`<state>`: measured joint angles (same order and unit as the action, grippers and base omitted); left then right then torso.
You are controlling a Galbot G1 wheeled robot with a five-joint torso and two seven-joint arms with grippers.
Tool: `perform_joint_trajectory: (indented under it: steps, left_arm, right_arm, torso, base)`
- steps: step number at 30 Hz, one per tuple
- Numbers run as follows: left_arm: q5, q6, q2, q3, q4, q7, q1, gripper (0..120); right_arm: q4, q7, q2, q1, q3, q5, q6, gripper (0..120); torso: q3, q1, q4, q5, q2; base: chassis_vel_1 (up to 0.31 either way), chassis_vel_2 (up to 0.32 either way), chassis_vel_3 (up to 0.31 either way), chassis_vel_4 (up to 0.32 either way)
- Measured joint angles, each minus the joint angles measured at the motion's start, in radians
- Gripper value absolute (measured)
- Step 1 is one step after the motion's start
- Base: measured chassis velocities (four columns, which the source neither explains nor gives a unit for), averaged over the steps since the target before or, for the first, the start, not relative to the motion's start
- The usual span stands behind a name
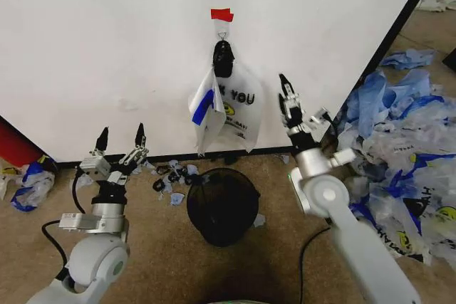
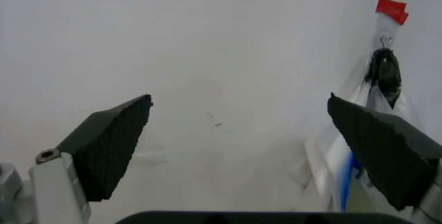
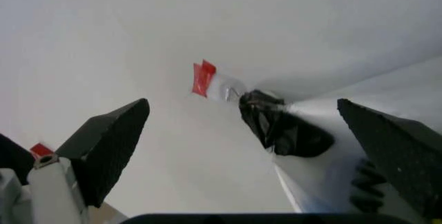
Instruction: Pick up the garbage bag from the wall and place it over the trash bin.
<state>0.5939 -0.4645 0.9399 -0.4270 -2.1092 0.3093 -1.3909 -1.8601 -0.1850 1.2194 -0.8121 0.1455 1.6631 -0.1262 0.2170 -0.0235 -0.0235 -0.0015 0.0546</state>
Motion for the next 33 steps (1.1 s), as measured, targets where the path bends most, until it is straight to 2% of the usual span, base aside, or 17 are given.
perform_joint_trajectory:
  steps: [6,9,15,33]
  left_arm:
    - [-0.004,-0.002,-0.001,0.0,0.007,0.0,-0.008,100]
    - [-0.006,-0.002,0.0,-0.001,0.008,0.001,-0.014,100]
    - [-0.01,-0.004,0.008,-0.01,0.0,0.002,-0.036,100]
    - [-0.049,-0.019,0.041,-0.025,-0.041,0.001,-0.117,100]
  right_arm:
    - [0.112,-0.031,0.064,0.086,-0.045,0.016,0.02,100]
    - [0.197,-0.042,0.139,0.133,-0.058,0.024,0.039,100]
    - [0.271,-0.043,0.211,0.158,-0.074,0.017,0.045,100]
    - [0.473,-0.127,0.303,0.246,-0.091,-0.013,0.083,100]
  torso:
    - [0.0,0.0,-0.0001,0.0,0.0]
    - [0.0,0.0,-0.0001,0.0001,0.0]
    - [0.0,0.0,-0.0001,0.0002,0.0]
    - [0.0,0.0,-0.0001,0.0003,0.0]
  base:
    - [0.0,0.0,0.0,0.0]
    - [0.0,0.0,0.0,0.0]
    - [0.0,0.0,0.0,0.0]
    - [0.0,0.0,0.0,0.0]
